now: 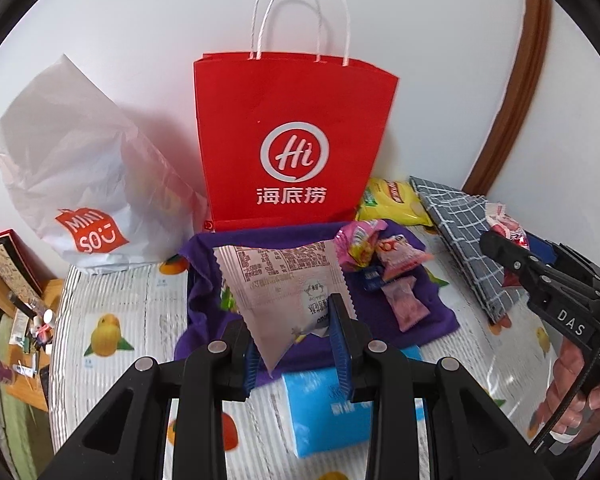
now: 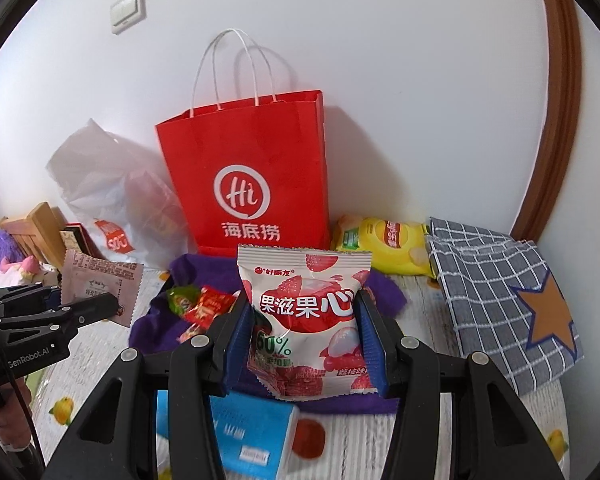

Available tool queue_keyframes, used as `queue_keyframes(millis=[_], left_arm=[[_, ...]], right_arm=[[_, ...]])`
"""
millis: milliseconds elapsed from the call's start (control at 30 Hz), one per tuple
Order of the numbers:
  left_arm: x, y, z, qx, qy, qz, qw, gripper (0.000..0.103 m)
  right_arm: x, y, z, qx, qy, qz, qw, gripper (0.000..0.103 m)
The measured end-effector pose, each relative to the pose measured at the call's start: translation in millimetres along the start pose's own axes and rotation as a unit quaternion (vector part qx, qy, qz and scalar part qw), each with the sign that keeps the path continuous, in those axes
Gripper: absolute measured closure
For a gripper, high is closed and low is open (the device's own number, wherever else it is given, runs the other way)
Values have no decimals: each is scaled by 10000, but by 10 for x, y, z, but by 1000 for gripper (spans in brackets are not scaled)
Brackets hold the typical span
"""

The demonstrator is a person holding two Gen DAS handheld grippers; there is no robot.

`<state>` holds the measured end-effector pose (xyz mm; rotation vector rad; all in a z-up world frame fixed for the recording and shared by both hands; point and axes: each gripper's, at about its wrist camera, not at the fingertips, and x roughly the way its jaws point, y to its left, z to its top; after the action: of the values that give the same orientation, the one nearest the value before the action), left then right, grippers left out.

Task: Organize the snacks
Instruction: 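Carry the lychee candy bag and pale pink packet over the purple towel, then lower both packets onto the towel and open both tools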

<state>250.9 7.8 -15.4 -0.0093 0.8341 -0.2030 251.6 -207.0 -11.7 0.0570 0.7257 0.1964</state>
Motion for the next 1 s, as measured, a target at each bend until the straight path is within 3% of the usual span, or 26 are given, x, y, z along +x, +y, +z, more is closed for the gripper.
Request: queue_keyframes(millis=[200,500,1000], left_arm=[[359,141,138,-134,129,13,9998,74],[945,314,19,-321,556,-242,9976,74],[1248,340,-54,-341,905,-355,9947,74]], right_arm=[[432,-15,82,24,177,75,9998,54],[991,-67,-163,-270,663,124,9974,54],[1455,23,-355,-667,1320,209,9888,54]])
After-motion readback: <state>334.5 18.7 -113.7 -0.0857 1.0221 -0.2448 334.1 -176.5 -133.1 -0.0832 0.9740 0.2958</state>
